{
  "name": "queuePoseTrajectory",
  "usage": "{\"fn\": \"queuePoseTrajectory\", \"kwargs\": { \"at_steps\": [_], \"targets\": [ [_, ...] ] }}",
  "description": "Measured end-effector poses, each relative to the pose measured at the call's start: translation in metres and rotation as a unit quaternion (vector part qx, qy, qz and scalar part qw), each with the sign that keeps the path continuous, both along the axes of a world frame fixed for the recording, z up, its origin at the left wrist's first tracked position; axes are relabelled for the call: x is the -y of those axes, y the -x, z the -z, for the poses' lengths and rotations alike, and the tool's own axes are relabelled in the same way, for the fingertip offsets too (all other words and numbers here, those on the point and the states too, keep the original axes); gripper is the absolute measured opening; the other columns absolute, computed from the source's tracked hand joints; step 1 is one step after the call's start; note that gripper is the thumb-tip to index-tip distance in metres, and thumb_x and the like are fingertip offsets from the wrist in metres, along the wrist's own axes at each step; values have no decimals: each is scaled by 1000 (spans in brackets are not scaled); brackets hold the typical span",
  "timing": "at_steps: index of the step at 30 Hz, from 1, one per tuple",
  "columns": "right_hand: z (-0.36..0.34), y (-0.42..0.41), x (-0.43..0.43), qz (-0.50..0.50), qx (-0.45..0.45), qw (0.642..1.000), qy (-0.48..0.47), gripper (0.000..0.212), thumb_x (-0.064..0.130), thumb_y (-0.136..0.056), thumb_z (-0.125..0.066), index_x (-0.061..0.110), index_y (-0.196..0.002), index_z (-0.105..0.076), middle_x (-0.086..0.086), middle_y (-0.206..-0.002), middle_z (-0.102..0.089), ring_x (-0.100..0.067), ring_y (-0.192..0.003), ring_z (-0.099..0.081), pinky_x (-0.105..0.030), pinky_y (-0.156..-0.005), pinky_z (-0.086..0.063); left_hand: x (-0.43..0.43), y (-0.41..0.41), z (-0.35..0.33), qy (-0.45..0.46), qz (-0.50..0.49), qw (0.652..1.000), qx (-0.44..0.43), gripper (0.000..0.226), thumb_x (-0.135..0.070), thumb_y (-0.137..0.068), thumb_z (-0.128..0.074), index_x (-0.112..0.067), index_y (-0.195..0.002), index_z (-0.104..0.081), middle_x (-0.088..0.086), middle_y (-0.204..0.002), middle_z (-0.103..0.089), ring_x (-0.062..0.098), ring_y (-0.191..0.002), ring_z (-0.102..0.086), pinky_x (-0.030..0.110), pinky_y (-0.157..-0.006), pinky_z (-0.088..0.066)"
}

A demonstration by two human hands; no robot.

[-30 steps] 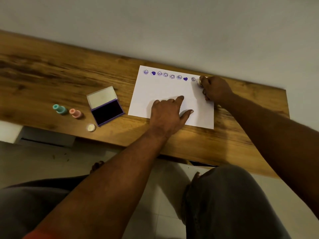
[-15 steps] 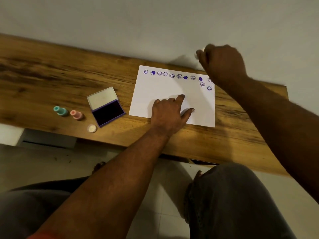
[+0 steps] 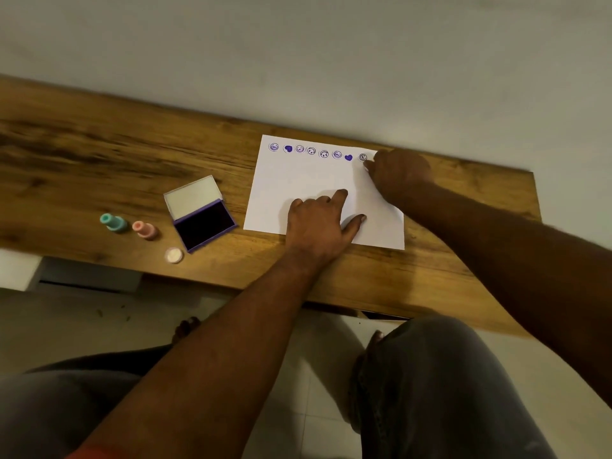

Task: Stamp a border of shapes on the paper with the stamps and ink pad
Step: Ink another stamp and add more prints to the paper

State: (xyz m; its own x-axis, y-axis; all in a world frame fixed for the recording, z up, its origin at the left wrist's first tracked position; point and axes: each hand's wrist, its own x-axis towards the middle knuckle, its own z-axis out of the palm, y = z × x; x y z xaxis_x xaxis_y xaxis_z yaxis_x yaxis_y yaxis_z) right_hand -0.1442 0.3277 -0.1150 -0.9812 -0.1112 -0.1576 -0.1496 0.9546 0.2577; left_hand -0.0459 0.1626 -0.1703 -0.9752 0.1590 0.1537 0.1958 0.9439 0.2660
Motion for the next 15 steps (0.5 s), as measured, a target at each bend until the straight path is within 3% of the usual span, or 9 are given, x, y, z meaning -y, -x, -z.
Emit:
{"fn": "queuePoseTrajectory", "kwargs": {
  "at_steps": [5, 7, 8, 10, 11, 12, 13, 15],
  "targets": [
    [0, 8, -8, -14, 12, 999, 39, 54, 45, -110, -28, 9, -123, -65, -19, -121, -69, -40, -111, -64, -41, -85, -50, 1, -1, 0, 0, 1, 1000, -8, 70, -75, -99, -39, -25, -143, -59, 6, -109, -78, 29, -96, -74, 45, -91, -53],
    [-3, 11, -20, 65, -2, 974, 218, 54, 42, -110, -29, 7, -117, -69, -20, -114, -71, -39, -104, -65, -41, -88, -50, 1, -2, 0, 5, 2, 1000, -7, 69, -74, -99, -40, -25, -145, -58, 5, -110, -78, 29, -96, -73, 45, -90, -51],
    [-4, 11, -26, 141, -27, 921, 362, 53, 42, -110, -30, 8, -111, -72, -16, -101, -72, -34, -92, -66, -41, -84, -51, 1, -2, 1, 6, 3, 1000, -4, 69, -74, -100, -40, -25, -146, -57, 5, -111, -77, 29, -97, -73, 45, -91, -50],
    [-3, 4, -38, 289, -76, 722, 624, 49, 43, -109, -34, 16, -88, -69, 0, -68, -59, -19, -58, -54, -34, -59, -46, 1, -2, 3, 5, 3, 1000, 3, 69, -73, -101, -39, -25, -148, -54, 5, -113, -77, 29, -100, -72, 46, -94, -49],
    [2, -2, -42, 321, -85, 648, 685, 47, 43, -109, -36, 19, -78, -61, 4, -57, -50, -14, -47, -43, -29, -50, -36, 1, -2, 3, 3, 3, 1000, 4, 69, -73, -101, -39, -25, -148, -54, 5, -113, -76, 29, -100, -72, 46, -94, -48],
    [7, -10, -45, 329, -87, 620, 707, 47, 44, -108, -36, 20, -73, -54, 6, -52, -44, -11, -42, -36, -25, -47, -29, 1, -2, 3, 2, 4, 1000, 5, 69, -73, -101, -40, -25, -149, -53, 5, -113, -76, 29, -100, -72, 46, -94, -48],
    [12, -18, -49, 327, -82, 617, 712, 47, 46, -108, -37, 20, -71, -51, 7, -50, -43, -10, -41, -35, -21, -44, -27, 1, -2, 3, 3, 5, 1000, 4, 68, -72, -101, -40, -25, -149, -53, 5, -114, -76, 29, -100, -71, 46, -94, -48],
    [19, -29, -53, 301, -78, 636, 706, 47, 48, -108, -37, 20, -73, -52, 9, -52, -48, -10, -41, -42, -18, -42, -32, 1, -2, 2, 3, 4, 1000, 0, 68, -72, -101, -40, -25, -149, -53, 5, -114, -76, 29, -101, -71, 46, -94, -47]
  ]
}}
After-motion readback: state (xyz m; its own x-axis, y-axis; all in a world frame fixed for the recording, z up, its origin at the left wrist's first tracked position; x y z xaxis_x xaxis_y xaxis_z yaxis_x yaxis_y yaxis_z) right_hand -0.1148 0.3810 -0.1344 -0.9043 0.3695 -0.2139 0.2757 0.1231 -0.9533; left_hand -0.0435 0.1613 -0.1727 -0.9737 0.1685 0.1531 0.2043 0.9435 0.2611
